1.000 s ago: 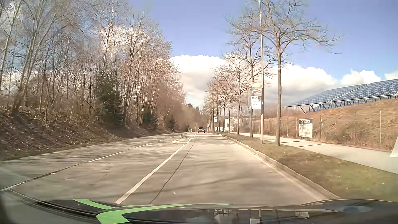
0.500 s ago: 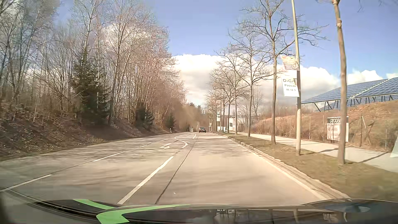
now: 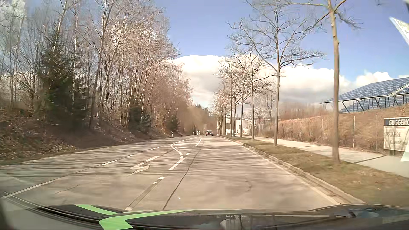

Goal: Follow the waypoints while adhering to traffic rules and regulations

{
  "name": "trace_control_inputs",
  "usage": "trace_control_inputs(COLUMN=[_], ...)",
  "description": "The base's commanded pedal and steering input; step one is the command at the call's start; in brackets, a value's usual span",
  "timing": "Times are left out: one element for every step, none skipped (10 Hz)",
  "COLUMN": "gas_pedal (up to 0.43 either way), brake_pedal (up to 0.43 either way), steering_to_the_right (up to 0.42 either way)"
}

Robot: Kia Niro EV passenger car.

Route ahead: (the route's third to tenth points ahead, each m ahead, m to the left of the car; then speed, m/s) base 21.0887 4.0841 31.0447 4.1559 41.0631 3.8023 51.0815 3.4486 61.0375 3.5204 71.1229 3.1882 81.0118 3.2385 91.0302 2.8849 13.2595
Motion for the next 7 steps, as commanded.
trace_control_inputs(gas_pedal=[0.110,0.110,0.110,0.110,0.110,0.110,0.110], brake_pedal=[0.000,0.000,0.000,0.000,0.000,0.000,0.000], steering_to_the_right=[-0.003,-0.004,-0.005,-0.005,-0.004,-0.004,-0.004])
